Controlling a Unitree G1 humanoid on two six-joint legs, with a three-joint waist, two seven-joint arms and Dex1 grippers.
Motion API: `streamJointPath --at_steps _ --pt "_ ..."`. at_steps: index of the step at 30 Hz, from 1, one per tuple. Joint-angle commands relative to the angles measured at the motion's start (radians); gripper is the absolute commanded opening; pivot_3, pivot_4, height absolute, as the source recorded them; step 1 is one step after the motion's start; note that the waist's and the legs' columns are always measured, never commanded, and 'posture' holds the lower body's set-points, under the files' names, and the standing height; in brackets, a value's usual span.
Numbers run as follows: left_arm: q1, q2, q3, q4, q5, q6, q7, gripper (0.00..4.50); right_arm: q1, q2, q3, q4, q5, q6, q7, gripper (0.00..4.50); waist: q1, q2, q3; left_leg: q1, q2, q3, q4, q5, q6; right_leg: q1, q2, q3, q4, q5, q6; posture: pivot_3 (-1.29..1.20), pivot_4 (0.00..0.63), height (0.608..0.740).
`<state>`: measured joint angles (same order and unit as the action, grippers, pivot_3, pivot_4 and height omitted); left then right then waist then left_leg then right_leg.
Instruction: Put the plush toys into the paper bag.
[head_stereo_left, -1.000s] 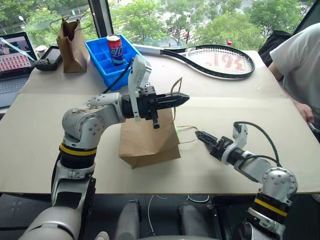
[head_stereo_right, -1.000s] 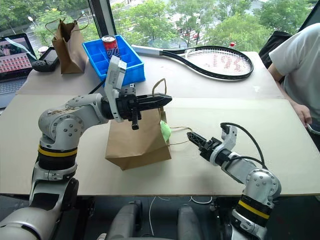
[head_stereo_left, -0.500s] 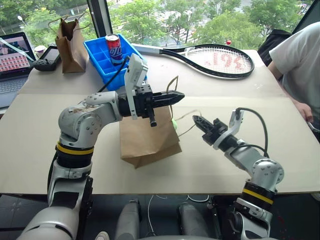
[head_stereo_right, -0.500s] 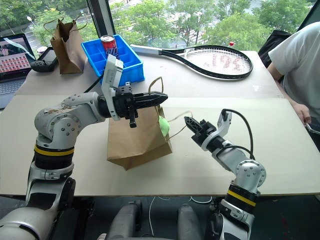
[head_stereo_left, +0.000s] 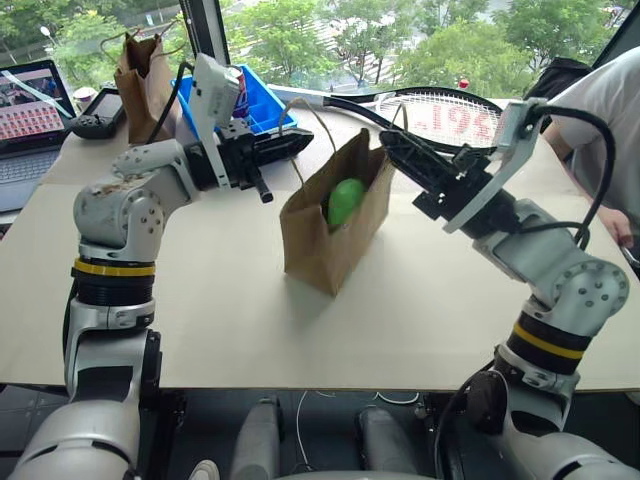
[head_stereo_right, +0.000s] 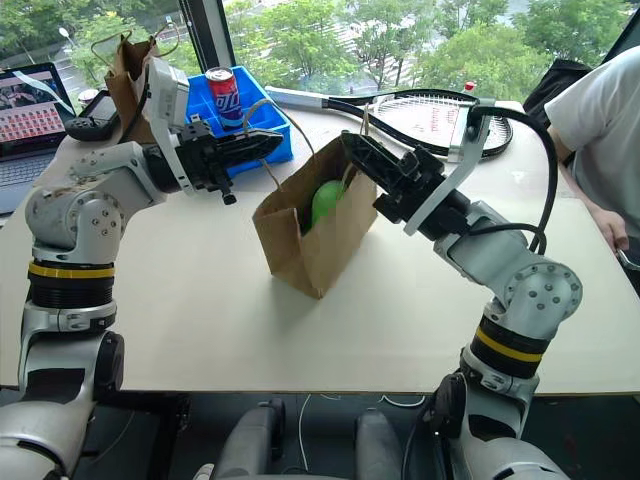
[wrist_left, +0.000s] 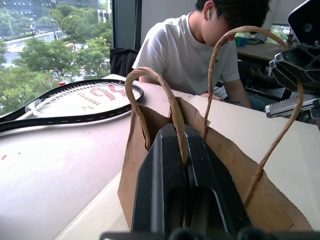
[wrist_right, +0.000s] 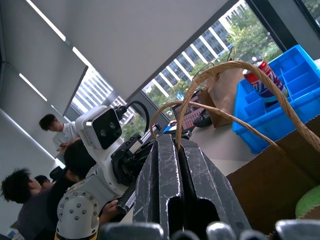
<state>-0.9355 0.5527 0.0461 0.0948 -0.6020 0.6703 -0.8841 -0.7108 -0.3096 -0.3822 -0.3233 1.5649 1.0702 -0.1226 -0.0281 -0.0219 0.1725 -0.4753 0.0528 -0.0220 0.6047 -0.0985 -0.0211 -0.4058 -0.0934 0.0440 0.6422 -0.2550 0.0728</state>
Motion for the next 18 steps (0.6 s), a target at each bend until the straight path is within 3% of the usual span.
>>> streamJointPath --at_steps 1,9,15,17,18 --pt "-0.024 -0.003 0.022 -0.022 -0.002 -0.025 -0.012 0.00 -0.021 -0.058 0.026 -0.041 0.071 -0.051 -0.027 0.04 0.001 0.000 0.000 0.000 0.000 0.000 0.000 0.000 0.000 0.000 0.000 0.000 0.000 0.000 0.000 0.00 0.150 0.731" --pt "0.029 0.001 -0.012 -0.067 -0.011 0.013 -0.063 0.00 0.103 -0.176 0.104 -0.096 0.235 -0.077 -0.111 0.04 0.010 0.000 0.000 0.000 0.000 0.000 0.000 0.000 0.000 0.000 0.000 0.000 0.000 0.000 0.000 0.00 0.150 0.731" --pt "0.074 0.042 -0.041 -0.138 -0.028 0.088 -0.123 0.00 0.187 -0.307 0.170 -0.133 0.290 -0.066 -0.091 0.04 0.010 0.000 0.000 0.000 0.000 0.000 0.001 0.000 0.000 0.000 0.000 0.000 0.000 0.000 0.000 0.00 0.150 0.731" --pt "0.062 0.046 -0.004 -0.130 -0.075 0.156 -0.114 0.58 0.202 -0.361 0.178 -0.134 0.314 -0.061 -0.063 0.00 0.011 0.000 0.000 0.000 0.000 0.000 0.001 0.000 0.000 0.000 0.000 0.000 0.000 -0.001 -0.003 0.00 0.150 0.731" --pt "0.060 0.064 0.016 -0.131 -0.096 0.184 -0.119 0.82 0.204 -0.402 0.171 -0.131 0.321 -0.049 -0.034 0.32 0.012 0.000 0.000 0.000 0.000 0.000 0.001 0.000 0.000 0.001 0.000 0.000 0.000 -0.002 -0.005 0.00 0.150 0.731"
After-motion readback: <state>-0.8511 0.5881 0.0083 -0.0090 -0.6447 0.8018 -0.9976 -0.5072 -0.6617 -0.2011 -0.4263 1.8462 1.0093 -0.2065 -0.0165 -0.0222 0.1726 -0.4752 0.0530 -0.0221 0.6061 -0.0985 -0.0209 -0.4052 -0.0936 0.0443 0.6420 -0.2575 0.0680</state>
